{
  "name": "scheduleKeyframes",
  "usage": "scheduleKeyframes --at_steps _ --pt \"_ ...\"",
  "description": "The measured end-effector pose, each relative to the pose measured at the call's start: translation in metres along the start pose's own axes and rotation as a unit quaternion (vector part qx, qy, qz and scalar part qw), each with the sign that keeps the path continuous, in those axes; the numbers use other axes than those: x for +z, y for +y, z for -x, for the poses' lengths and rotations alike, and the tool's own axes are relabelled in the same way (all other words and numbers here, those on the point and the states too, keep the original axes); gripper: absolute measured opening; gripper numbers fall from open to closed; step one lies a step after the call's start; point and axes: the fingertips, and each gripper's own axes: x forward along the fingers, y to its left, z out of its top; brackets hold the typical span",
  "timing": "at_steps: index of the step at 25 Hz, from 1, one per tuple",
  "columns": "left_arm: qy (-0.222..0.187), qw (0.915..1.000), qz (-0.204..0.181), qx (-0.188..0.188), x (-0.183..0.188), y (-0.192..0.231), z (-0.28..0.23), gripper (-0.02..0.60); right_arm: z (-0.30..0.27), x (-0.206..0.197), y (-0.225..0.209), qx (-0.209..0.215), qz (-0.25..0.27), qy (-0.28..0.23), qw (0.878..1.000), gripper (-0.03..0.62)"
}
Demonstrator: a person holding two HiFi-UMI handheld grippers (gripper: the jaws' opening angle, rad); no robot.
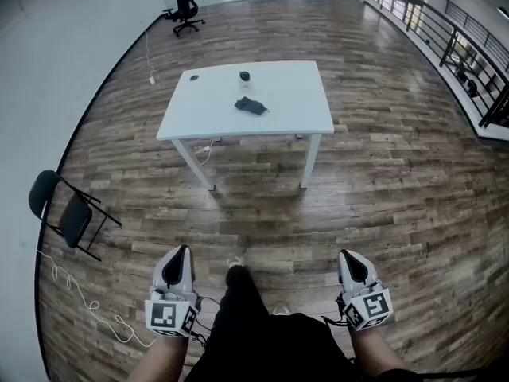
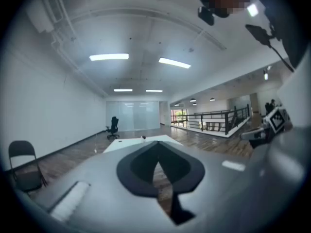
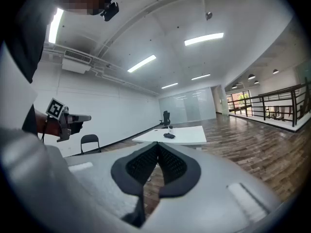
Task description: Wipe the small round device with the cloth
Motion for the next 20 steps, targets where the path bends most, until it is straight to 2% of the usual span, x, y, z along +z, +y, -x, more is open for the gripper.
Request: scheduleKeyframes --at_steps 3,8,11,14,20 --pt "-0.006 0.9999 -0.016 0.001 -0.008 0.02 -0.009 0.008 -0.027 0.004 0.005 0.006 0.004 0.002 1.0 0.002" --pt "-0.015 0.9997 -0.001 0.017 -0.017 0.06 -0.039 0.006 -0.073 0.012 0.01 0.014 0.014 0.021 1.0 0.002" --pt "-0.043 0.9983 0.015 0.037 -0.012 0.092 -0.051 0.006 -0.103 0.007 -0.003 -0.012 -0.033 0.033 0.999 0.002" --pt "-0.037 0.9989 -0.006 0.027 -0.006 0.119 -0.079 0.006 -0.139 0.019 -0.001 -0.019 -0.06 0.027 0.998 0.002" --pt "-0.04 0.9989 -0.026 -0.006 0.009 0.157 -0.136 0.006 -0.202 0.043 0.009 -0.032 -0.062 0.023 0.997 0.002"
